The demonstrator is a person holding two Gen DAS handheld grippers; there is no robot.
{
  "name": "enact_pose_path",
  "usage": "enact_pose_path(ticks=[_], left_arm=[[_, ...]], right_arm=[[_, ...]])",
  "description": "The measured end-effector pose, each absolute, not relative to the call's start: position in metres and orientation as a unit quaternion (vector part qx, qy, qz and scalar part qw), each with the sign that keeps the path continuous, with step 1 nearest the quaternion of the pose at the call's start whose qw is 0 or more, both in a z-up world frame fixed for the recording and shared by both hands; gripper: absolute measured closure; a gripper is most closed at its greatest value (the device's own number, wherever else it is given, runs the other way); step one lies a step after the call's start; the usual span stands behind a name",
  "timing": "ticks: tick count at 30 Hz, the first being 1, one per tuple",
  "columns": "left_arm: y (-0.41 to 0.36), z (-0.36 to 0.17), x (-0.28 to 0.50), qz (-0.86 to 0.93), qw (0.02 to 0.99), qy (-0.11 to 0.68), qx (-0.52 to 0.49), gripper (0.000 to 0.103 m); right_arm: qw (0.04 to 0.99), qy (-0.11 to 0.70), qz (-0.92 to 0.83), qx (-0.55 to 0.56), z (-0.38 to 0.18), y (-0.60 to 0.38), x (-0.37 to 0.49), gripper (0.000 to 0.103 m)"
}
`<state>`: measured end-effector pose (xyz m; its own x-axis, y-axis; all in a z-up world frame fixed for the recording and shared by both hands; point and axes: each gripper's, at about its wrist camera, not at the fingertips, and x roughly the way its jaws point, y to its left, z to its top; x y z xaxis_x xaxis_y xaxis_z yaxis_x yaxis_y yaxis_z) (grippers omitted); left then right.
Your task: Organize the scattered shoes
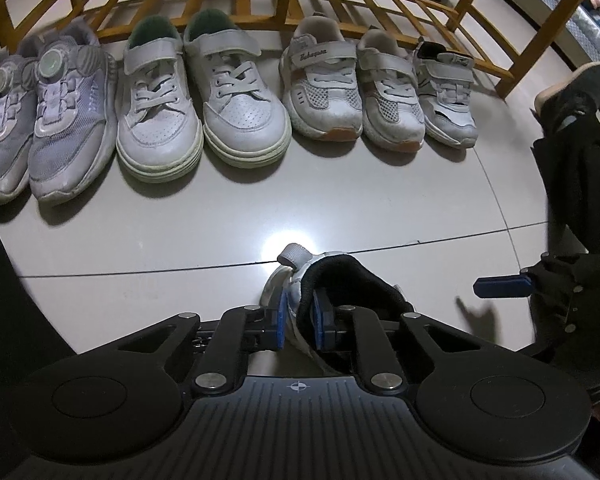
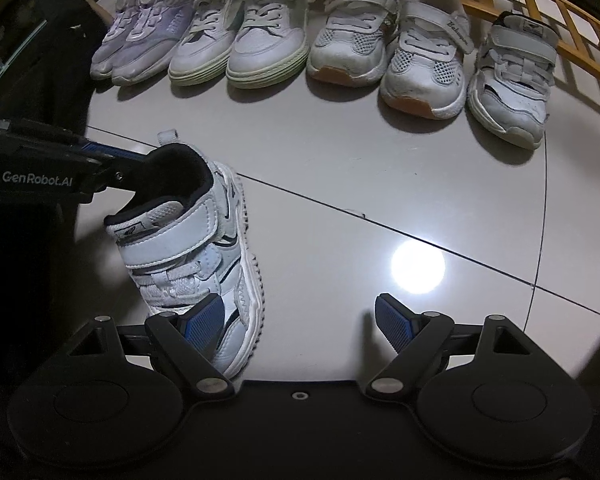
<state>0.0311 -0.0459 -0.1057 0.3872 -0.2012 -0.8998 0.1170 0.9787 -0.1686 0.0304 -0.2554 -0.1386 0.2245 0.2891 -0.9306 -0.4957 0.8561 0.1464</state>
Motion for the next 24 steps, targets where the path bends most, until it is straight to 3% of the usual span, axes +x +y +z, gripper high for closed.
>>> enact_pose_path(ticks=[24], left_arm=[[-0.045, -0.11, 0.032, -0.098, 0.829, 0.549, -0.047, 0.088]], right_arm=[[0.762, 0.546, 0.332, -0.101, -0.128, -0.229, 0.022, 0.018]])
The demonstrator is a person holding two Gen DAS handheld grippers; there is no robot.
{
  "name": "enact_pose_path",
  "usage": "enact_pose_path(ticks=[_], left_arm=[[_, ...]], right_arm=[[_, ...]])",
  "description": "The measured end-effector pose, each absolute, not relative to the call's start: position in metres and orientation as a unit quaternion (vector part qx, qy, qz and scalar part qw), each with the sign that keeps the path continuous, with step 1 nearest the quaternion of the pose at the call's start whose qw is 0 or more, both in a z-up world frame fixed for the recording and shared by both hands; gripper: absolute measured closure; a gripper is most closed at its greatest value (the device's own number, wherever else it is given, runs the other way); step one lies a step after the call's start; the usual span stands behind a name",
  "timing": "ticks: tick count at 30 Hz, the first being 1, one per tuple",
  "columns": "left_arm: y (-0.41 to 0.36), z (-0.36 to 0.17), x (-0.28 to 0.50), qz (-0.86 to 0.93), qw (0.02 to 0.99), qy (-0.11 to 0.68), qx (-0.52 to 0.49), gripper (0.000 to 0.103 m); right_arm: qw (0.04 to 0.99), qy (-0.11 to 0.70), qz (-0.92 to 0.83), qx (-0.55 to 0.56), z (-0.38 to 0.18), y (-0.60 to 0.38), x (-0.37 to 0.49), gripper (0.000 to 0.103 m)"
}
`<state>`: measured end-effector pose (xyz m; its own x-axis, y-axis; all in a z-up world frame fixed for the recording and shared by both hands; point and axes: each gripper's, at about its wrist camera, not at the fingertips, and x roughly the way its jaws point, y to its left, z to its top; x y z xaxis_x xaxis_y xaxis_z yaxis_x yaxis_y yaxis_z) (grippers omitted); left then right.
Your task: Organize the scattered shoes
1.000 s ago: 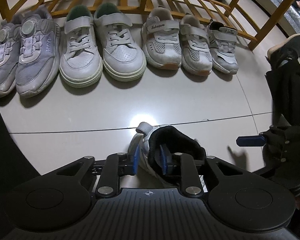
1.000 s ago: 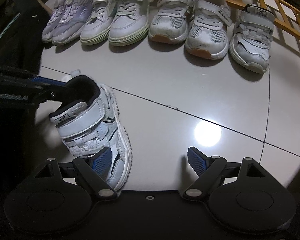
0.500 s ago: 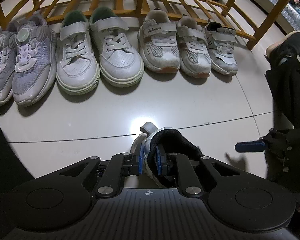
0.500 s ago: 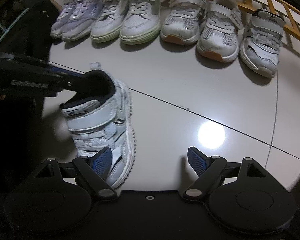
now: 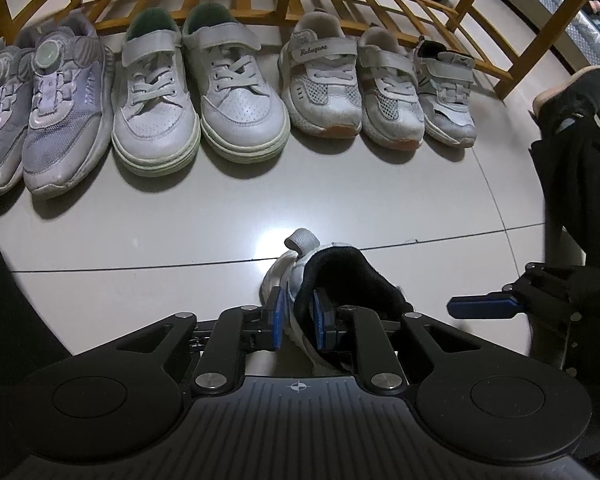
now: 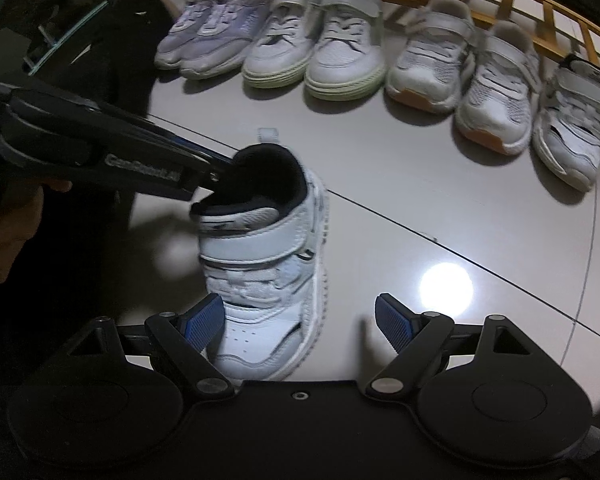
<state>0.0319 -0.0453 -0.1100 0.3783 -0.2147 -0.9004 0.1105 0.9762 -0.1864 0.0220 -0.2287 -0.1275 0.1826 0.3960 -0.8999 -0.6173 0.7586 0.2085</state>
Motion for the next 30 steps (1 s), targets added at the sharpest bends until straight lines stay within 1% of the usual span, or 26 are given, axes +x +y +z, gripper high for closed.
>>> enact_pose_path(ticks=[3, 4, 11, 15, 19, 23, 29, 30], left_arm=[[-0.047, -0.109, 0.032, -0.101, 0.831, 0.545, -0.049, 0.09], [-0.048, -0.108, 0.032, -0.103, 0.832, 0.543, -0.048, 0.091], [-0.05, -0.108, 0.033, -0.108, 0.834, 0.54, -0.045, 0.092], [-0.048, -0.109, 0.032, -0.105, 0.832, 0.543, -0.046, 0.087], [-0.05, -0.11, 0.032, -0.11, 0.829, 0.546, -0.046, 0.088], [-0.054, -0.109, 0.032, -0.115, 0.832, 0.542, -0.04, 0.089], [-0.051, -0.111, 0.032, -0.115, 0.828, 0.546, -0.052, 0.089], [-0.05, -0.111, 0.032, -0.113, 0.828, 0.547, -0.054, 0.087]], right_arm=[[0.761, 0.544, 0.339, -0.101, -0.126, -0.223, 0.022, 0.018], [0.761, 0.543, 0.34, -0.101, -0.125, -0.222, 0.022, 0.018], [0.763, 0.541, 0.34, -0.1, -0.125, -0.215, 0.023, 0.018], [0.764, 0.544, 0.334, -0.096, -0.127, -0.214, 0.023, 0.018], [0.765, 0.547, 0.328, -0.092, -0.13, -0.214, 0.022, 0.018], [0.763, 0.55, 0.328, -0.085, -0.129, -0.215, 0.02, 0.025], [0.76, 0.553, 0.332, -0.081, -0.127, -0.215, 0.017, 0.03], [0.76, 0.553, 0.331, -0.081, -0.127, -0.216, 0.016, 0.031]])
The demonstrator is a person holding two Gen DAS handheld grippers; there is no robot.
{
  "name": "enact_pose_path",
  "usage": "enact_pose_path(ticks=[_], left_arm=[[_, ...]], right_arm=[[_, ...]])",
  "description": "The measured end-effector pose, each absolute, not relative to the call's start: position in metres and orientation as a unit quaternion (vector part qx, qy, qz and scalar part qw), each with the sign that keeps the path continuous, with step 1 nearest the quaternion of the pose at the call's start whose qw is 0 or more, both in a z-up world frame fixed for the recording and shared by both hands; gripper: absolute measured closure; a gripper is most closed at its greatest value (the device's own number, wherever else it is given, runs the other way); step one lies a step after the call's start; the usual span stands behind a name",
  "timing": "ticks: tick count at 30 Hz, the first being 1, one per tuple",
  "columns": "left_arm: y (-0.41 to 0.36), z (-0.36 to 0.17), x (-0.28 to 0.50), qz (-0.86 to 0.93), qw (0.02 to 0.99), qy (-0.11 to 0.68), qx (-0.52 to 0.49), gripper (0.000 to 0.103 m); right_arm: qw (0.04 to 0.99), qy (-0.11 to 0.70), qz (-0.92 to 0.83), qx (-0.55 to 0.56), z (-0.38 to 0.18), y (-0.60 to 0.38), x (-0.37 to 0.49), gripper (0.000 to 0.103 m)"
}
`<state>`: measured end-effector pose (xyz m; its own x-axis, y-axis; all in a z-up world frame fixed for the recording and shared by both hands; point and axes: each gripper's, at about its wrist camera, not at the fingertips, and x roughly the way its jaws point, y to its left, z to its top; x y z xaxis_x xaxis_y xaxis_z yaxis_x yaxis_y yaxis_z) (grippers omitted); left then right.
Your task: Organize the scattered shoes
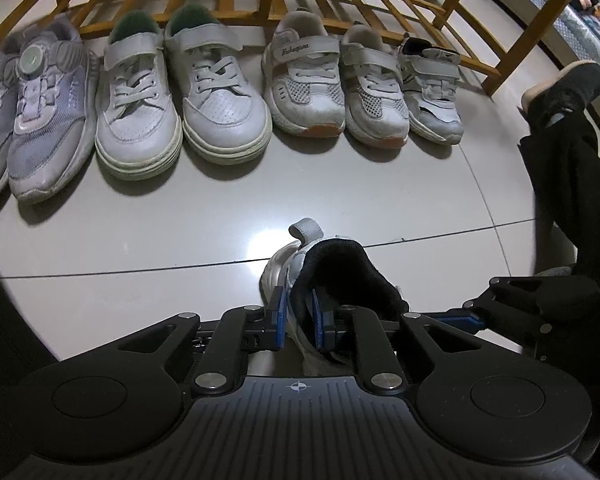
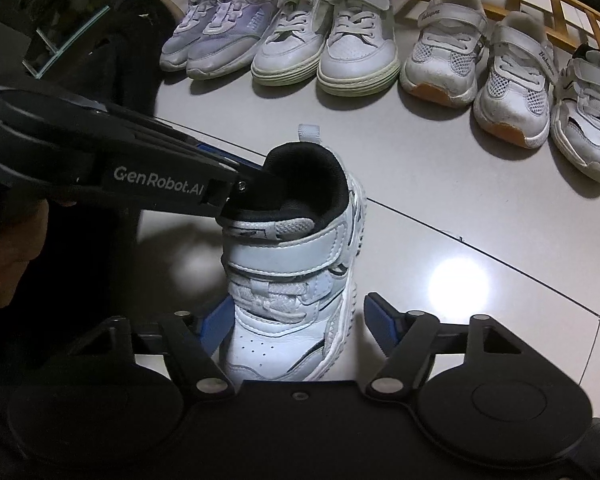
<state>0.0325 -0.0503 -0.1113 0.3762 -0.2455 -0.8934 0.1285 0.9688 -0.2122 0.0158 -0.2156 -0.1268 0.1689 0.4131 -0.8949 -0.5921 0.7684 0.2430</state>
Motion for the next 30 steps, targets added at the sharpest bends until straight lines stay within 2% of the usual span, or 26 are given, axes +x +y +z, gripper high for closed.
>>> enact_pose_path(ticks=[3, 12, 21, 26, 28, 30], left_arm=[[-0.051, -0.111, 0.031, -0.108, 0.827, 0.549, -0.054, 0.085], [-0.053, -0.112, 0.029, -0.105, 0.829, 0.547, -0.053, 0.088], [-0.051, -0.111, 0.027, -0.106, 0.826, 0.552, -0.054, 0.085], [-0.051, -0.107, 0.03, -0.103, 0.829, 0.548, -0.048, 0.083], [-0.051, -0.105, 0.031, -0.101, 0.832, 0.543, -0.043, 0.076], [-0.051, -0.102, 0.032, -0.1, 0.836, 0.539, -0.037, 0.074]], right_arm=[[0.761, 0.555, 0.327, -0.081, -0.126, -0.217, 0.015, 0.032], [0.76, 0.556, 0.326, -0.085, -0.127, -0.221, 0.014, 0.032], [0.761, 0.555, 0.319, -0.104, -0.125, -0.226, 0.017, 0.032], [0.759, 0.556, 0.319, -0.11, -0.127, -0.228, 0.017, 0.029], [0.758, 0.557, 0.319, -0.113, -0.128, -0.228, 0.017, 0.028], [0.757, 0.559, 0.32, -0.113, -0.129, -0.228, 0.018, 0.028]])
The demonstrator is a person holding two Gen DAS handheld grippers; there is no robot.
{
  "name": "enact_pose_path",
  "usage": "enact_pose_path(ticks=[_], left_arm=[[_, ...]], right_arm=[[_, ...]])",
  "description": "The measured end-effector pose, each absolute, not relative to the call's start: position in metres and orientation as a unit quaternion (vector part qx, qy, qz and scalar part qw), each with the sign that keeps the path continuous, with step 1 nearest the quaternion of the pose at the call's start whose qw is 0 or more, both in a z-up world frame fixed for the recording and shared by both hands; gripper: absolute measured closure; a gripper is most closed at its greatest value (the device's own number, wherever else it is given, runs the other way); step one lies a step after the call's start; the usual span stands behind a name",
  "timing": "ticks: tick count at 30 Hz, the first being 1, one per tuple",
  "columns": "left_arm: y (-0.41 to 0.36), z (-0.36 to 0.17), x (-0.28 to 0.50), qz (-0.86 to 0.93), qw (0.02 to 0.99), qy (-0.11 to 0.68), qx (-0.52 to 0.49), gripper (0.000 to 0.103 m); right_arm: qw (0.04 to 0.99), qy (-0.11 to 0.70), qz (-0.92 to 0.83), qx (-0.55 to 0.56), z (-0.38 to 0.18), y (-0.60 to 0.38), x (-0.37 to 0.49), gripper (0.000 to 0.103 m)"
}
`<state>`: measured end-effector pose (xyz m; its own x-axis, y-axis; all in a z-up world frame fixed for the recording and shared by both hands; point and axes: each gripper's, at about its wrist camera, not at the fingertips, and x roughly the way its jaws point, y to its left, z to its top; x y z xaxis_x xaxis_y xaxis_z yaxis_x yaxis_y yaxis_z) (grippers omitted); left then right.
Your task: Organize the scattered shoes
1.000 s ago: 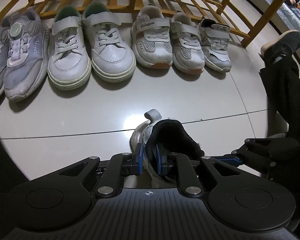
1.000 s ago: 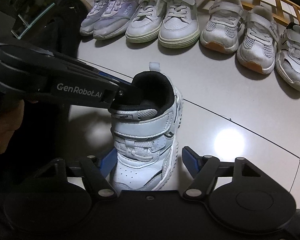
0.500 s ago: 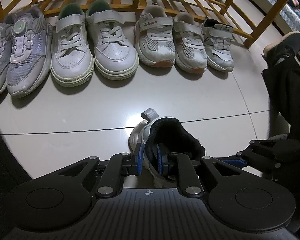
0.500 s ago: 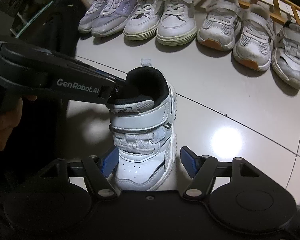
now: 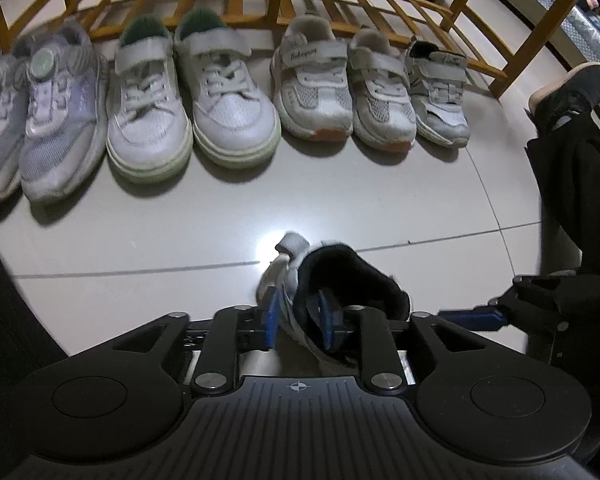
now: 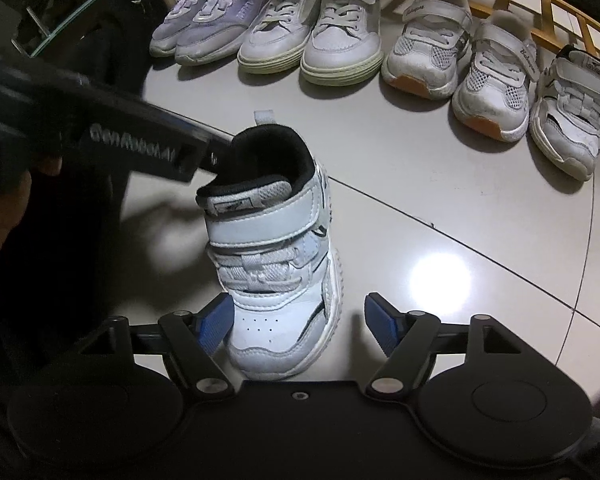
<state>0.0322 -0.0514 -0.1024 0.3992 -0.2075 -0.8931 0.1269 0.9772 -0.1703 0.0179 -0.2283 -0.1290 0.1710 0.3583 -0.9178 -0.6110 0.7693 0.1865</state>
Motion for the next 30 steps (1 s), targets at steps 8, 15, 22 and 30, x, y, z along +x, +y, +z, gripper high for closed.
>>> enact_pose_path(ticks=[8, 15, 22, 30], left_arm=[[-0.06, -0.102, 0.047, -0.128, 0.839, 0.528, 0.001, 0.076], [-0.059, -0.107, 0.044, -0.129, 0.841, 0.526, 0.012, 0.087], [-0.051, -0.106, 0.037, -0.114, 0.84, 0.531, 0.005, 0.088], [-0.045, -0.106, 0.028, -0.1, 0.84, 0.533, -0.001, 0.086]], right_arm=[[0.753, 0.563, 0.324, -0.112, -0.132, -0.227, 0.02, 0.028], [0.753, 0.563, 0.32, -0.115, -0.132, -0.228, 0.023, 0.028], [0.76, 0.562, 0.303, -0.116, -0.131, -0.239, 0.034, 0.028], [0.772, 0.559, 0.286, -0.105, -0.132, -0.247, 0.041, 0.027]])
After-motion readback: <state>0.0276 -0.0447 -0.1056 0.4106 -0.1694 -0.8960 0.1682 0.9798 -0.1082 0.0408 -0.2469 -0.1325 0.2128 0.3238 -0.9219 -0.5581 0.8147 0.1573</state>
